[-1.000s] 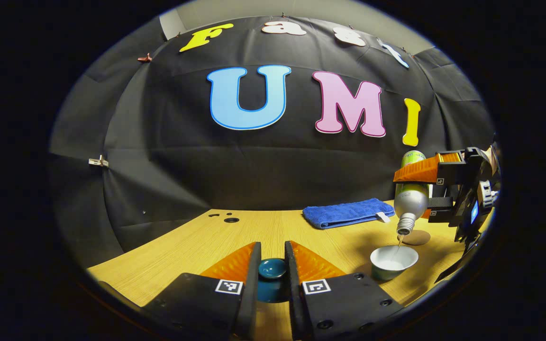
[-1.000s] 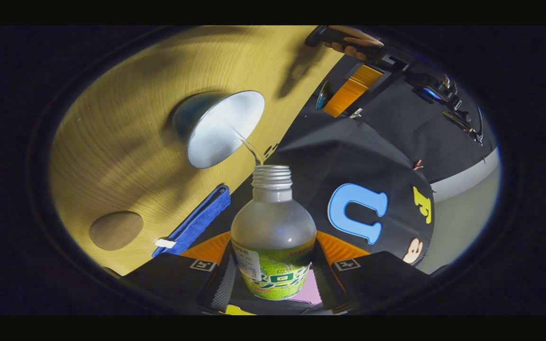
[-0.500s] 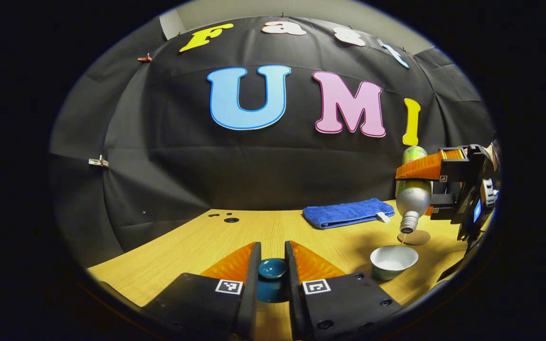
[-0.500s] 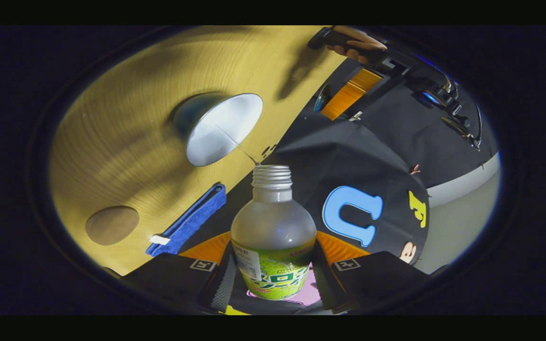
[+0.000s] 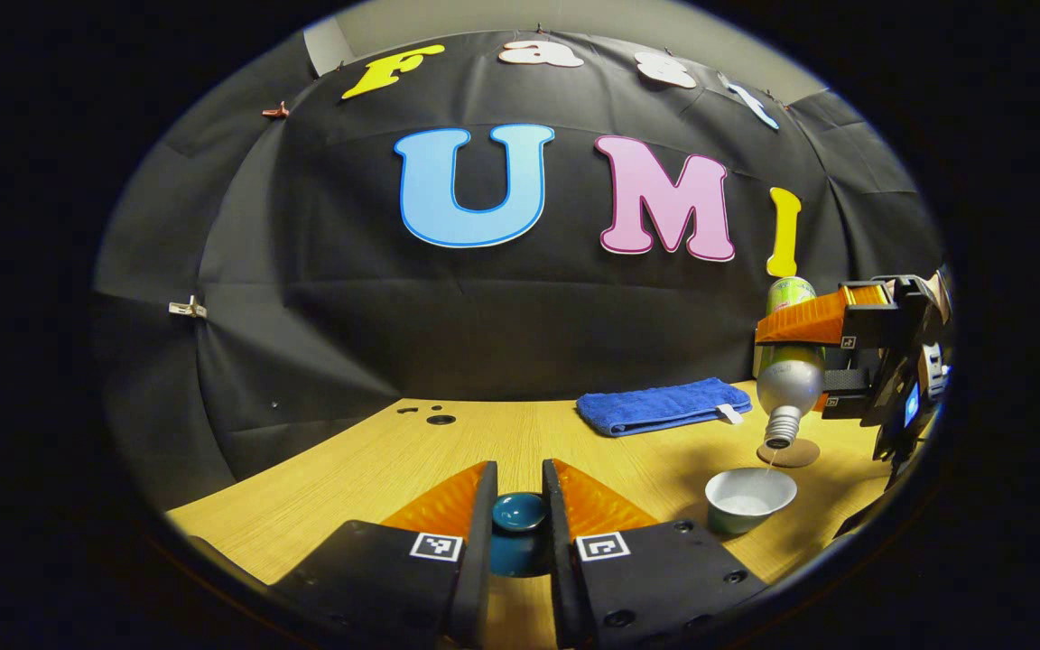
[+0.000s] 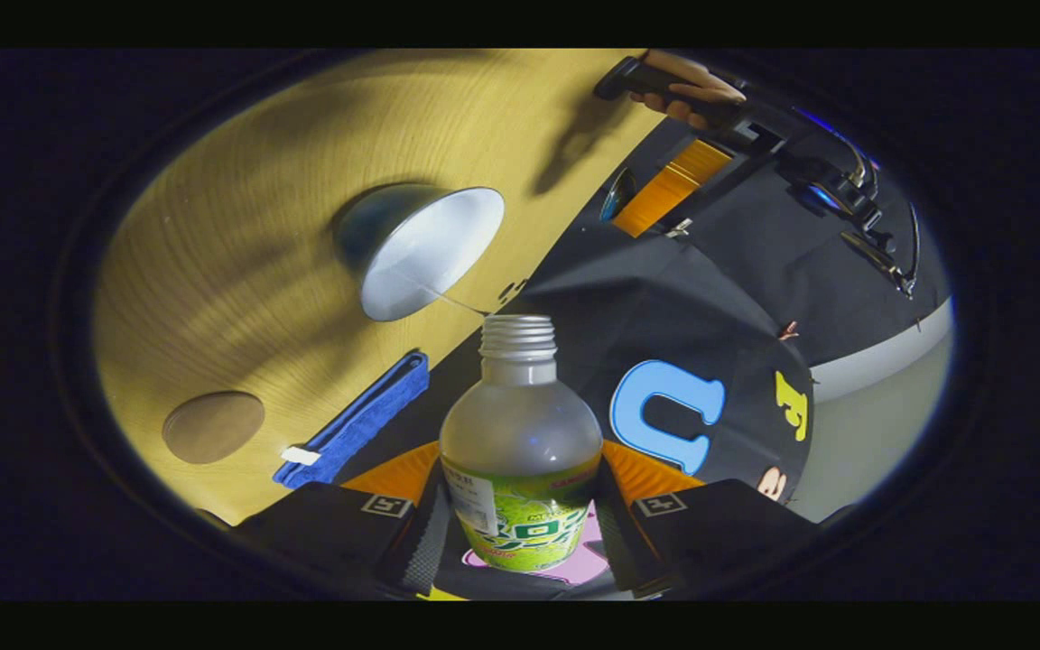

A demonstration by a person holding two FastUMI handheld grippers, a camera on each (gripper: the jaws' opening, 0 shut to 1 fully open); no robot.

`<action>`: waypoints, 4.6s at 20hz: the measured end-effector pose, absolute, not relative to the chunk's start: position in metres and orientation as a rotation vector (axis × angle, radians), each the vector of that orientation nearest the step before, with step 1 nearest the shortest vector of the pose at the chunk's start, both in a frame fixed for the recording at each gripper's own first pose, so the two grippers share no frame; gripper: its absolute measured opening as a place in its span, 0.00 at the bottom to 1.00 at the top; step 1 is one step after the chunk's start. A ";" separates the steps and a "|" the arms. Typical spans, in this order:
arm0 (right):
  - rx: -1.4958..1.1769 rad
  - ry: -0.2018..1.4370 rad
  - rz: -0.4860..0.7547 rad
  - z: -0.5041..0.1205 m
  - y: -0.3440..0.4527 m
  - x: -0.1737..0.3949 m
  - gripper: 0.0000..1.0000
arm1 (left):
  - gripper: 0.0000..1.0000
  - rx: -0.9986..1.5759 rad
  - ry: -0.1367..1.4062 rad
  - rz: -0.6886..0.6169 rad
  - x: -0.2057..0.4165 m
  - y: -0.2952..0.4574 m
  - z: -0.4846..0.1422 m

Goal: Open the teacup lid with one hand, grasp the water bottle and pour water into the teacup with the other hand; after pouring, place the water bottle on the coaster and then close the teacup lid.

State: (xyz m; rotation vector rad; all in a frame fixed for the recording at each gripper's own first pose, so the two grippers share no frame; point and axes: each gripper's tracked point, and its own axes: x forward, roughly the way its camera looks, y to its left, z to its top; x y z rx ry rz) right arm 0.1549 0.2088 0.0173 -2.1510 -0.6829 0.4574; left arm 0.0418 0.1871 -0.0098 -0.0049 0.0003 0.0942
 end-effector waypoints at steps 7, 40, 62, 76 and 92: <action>-2.161 -0.682 0.451 0.016 0.208 0.155 0.74 | 0.31 -0.005 0.000 0.094 0.042 0.187 -0.010; -0.810 -0.022 0.308 0.069 0.111 0.144 0.75 | 0.32 -0.004 0.000 0.094 0.041 0.187 -0.008; 0.034 0.094 0.317 -0.012 0.090 0.209 0.77 | 0.33 -0.001 -0.003 0.103 0.042 0.189 -0.009; -0.016 0.089 0.318 -0.013 0.090 0.197 0.98 | 0.33 -0.001 -0.003 0.102 0.042 0.189 -0.008; -0.134 0.075 0.274 -0.012 0.056 0.123 0.98 | 0.31 -0.001 -0.003 0.021 0.036 0.151 -0.007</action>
